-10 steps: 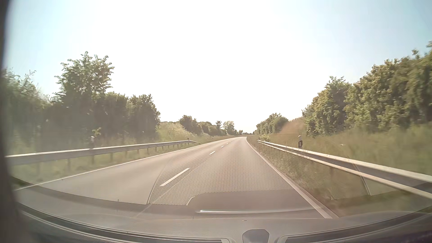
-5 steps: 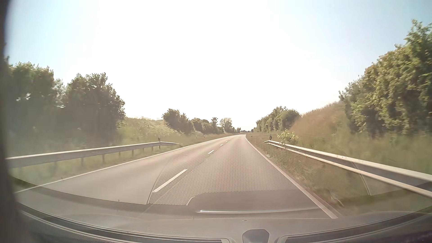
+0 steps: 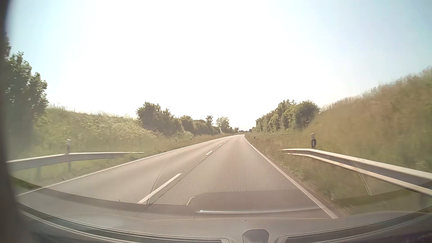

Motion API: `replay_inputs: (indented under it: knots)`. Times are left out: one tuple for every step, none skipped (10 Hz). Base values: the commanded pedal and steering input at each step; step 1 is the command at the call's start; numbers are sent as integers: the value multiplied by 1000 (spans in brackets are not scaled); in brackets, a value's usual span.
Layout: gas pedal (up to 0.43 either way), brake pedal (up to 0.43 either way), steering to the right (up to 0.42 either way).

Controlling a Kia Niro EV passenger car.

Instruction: Follow the waypoints while adhering to traffic rules and regulations

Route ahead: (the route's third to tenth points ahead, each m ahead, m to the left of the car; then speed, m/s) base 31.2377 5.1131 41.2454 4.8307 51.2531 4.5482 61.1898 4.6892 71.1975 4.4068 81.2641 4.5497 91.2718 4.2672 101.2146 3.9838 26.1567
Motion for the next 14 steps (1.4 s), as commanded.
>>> replay_inputs:
  knots:
    - [268, 6, 6]
    - [280, 6, 6]
    - [299, 6, 5]
    - [299, 6, 5]
    - [299, 6, 4]
    - [299, 6, 5]
    - [299, 6, 4]
    - [299, 6, 4]
    - [299, 6, 4]
    - [299, 6, 4]
    - [299, 6, 4]
    - [299, 6, 4]
    - [299, 6, 4]
    - [299, 6, 4]
